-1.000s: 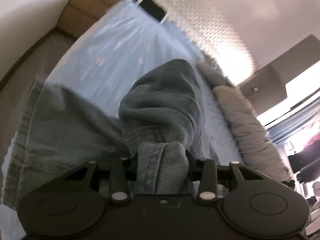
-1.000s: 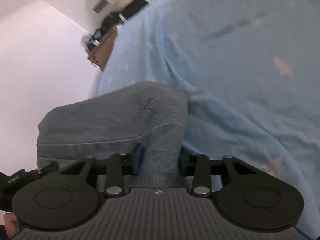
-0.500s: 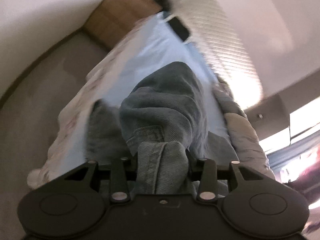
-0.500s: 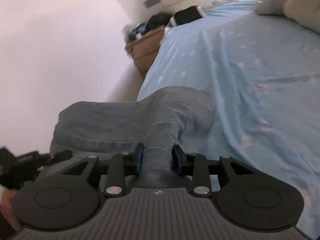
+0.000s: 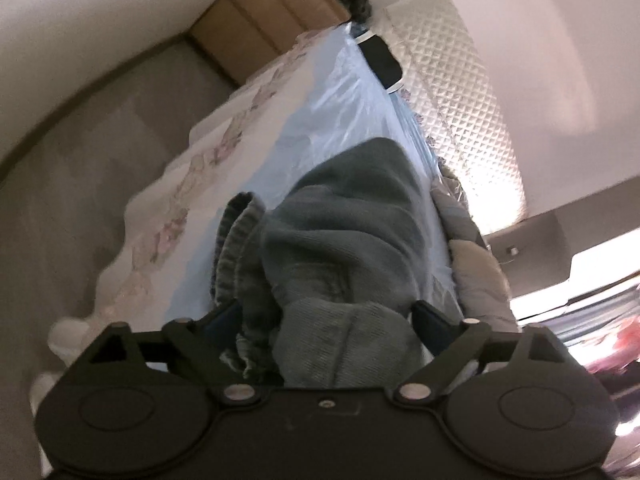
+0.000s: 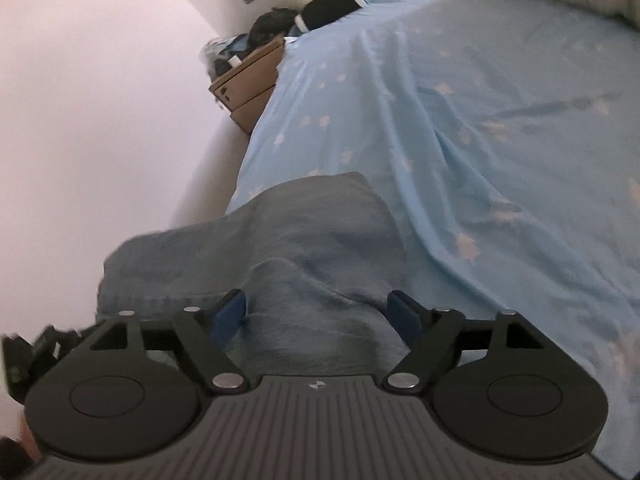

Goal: Fold clothes

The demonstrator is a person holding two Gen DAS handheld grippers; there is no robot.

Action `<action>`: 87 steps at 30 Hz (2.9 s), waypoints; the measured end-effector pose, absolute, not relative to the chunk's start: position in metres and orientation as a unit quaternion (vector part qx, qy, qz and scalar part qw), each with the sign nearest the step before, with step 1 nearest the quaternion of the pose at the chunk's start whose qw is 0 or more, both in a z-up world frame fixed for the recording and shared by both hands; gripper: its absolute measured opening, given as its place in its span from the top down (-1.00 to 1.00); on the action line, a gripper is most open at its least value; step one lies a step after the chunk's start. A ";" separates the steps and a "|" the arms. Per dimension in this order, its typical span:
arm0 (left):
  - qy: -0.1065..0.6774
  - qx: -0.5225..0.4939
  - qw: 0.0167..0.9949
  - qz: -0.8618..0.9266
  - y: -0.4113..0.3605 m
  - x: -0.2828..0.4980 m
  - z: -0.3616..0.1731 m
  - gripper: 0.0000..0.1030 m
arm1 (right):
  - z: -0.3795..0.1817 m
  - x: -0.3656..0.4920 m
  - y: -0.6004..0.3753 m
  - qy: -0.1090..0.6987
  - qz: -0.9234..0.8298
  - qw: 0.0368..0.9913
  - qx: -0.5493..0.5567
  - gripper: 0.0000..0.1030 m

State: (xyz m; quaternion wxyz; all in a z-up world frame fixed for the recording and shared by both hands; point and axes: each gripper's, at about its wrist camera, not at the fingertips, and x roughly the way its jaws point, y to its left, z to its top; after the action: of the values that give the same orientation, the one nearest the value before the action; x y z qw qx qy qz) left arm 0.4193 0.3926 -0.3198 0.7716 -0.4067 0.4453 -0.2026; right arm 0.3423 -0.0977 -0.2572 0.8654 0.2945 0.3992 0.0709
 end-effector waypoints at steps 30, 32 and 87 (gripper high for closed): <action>0.463 -0.413 0.740 -0.259 0.343 0.399 -0.245 0.21 | -0.199 0.353 -0.064 0.408 0.128 0.851 0.306 0.51; 0.464 -0.420 0.737 -0.254 0.339 0.393 -0.226 0.21 | -0.181 0.350 -0.067 0.404 0.129 0.853 0.305 0.51; 0.386 -0.365 0.785 -0.318 0.212 0.266 -0.242 -0.68 | -0.259 0.235 -0.223 0.444 -0.028 0.858 0.258 -0.35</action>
State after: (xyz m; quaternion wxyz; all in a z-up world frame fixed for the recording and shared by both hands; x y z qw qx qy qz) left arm 0.2659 0.2122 -0.2419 0.7850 -0.3654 0.3862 -0.3181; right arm 0.2349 -0.2227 -0.2586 0.8576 0.2582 0.4438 -0.0284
